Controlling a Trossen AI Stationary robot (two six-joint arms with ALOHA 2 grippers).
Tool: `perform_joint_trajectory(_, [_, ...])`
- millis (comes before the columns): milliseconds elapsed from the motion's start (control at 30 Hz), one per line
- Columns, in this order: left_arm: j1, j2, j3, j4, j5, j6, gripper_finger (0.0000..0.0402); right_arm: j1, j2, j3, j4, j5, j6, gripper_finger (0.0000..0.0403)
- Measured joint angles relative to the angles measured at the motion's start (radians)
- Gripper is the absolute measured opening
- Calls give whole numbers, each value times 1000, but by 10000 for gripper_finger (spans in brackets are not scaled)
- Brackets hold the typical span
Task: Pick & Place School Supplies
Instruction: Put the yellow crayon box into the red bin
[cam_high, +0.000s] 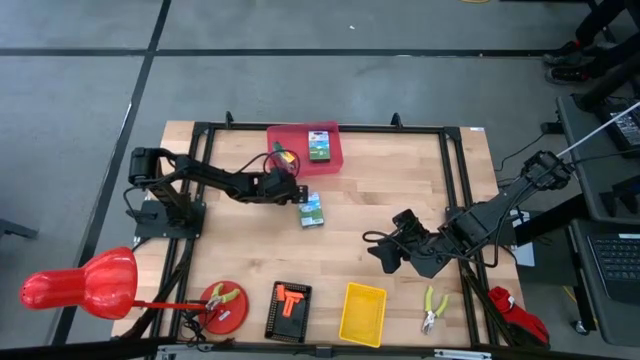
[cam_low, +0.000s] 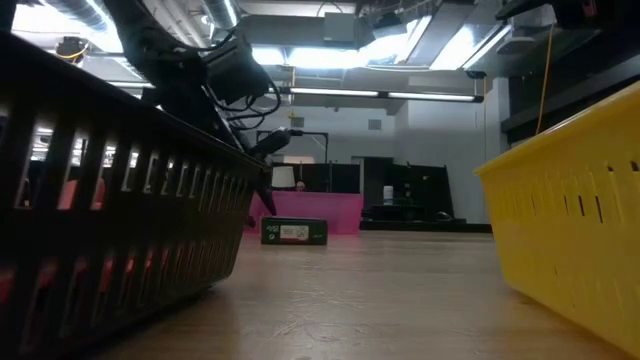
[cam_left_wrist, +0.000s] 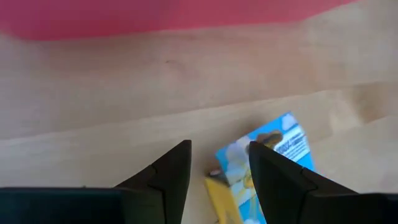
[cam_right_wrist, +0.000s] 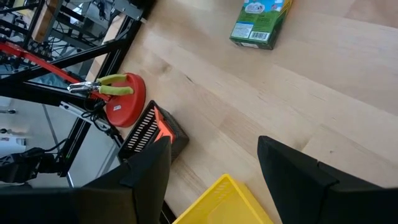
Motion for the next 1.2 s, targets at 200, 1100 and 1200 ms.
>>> perform_joint_trajectory(200, [-2, 0, -40, 44, -2, -57, 153, 0, 0, 0, -11, -1, 3, 242])
perform_joint_trajectory(1100, [-25, 46, -42, 196, -10, -100, 148, 0, 0, 0, -37, 11, 27, 242])
perform_joint_trajectory(1200, [-34, 80, -41, 247, -6, -120, 144, 0, 0, 0, -37, 12, 27, 242])
